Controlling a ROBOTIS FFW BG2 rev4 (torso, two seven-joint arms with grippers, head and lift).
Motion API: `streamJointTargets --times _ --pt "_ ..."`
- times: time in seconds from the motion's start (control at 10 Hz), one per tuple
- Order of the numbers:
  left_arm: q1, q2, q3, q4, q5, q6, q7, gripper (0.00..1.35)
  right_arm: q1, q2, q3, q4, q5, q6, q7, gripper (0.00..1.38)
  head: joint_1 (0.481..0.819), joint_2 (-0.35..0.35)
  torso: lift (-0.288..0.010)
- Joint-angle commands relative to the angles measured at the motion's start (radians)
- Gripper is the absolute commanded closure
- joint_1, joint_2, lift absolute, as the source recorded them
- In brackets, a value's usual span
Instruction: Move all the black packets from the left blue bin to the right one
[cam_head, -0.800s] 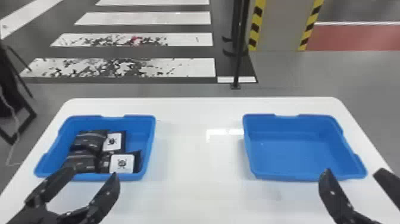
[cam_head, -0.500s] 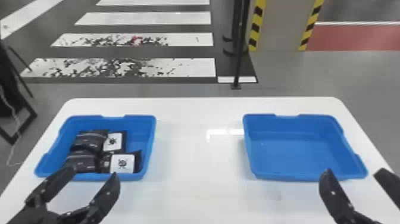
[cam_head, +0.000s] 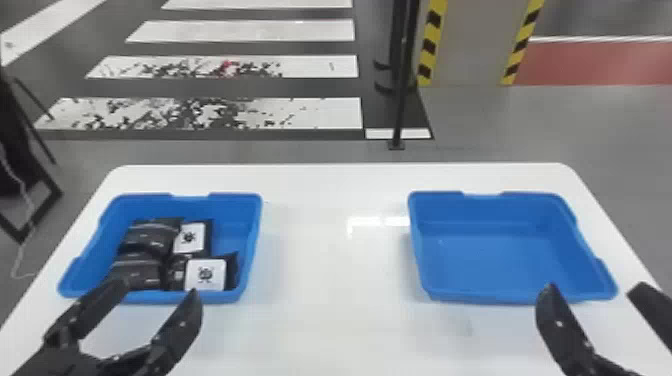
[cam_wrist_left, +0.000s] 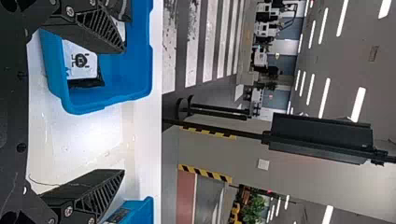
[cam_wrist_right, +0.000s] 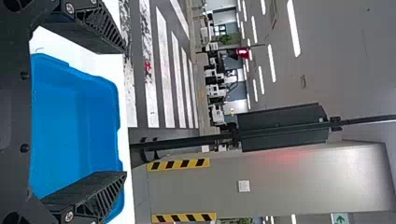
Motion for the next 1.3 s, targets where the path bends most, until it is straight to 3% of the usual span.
streamJointTargets --times 0.0,0.4,0.8,1.2 --pt "-0.006 0.0 0.008 0.002 0.002 0.014 0.0 0.14 0.0 0.002 0.0 0.002 0.0 0.0 0.0 0.1 0.695 0.028 -0.14" --pt "-0.062 0.002 0.064 0.025 -0.012 0.087 0.012 0.14 -0.003 0.002 0.002 0.005 -0.002 0.0 0.0 0.1 0.695 0.063 -0.14" --pt "-0.234 0.051 0.076 0.169 -0.002 0.178 0.012 0.14 -0.005 0.002 0.004 0.007 -0.002 0.0 0.0 0.1 0.695 0.109 -0.14" --pt "-0.401 0.081 0.09 0.314 -0.014 0.259 0.012 0.14 -0.008 0.002 0.01 0.012 -0.006 0.0 0.0 0.1 0.695 0.138 -0.14"
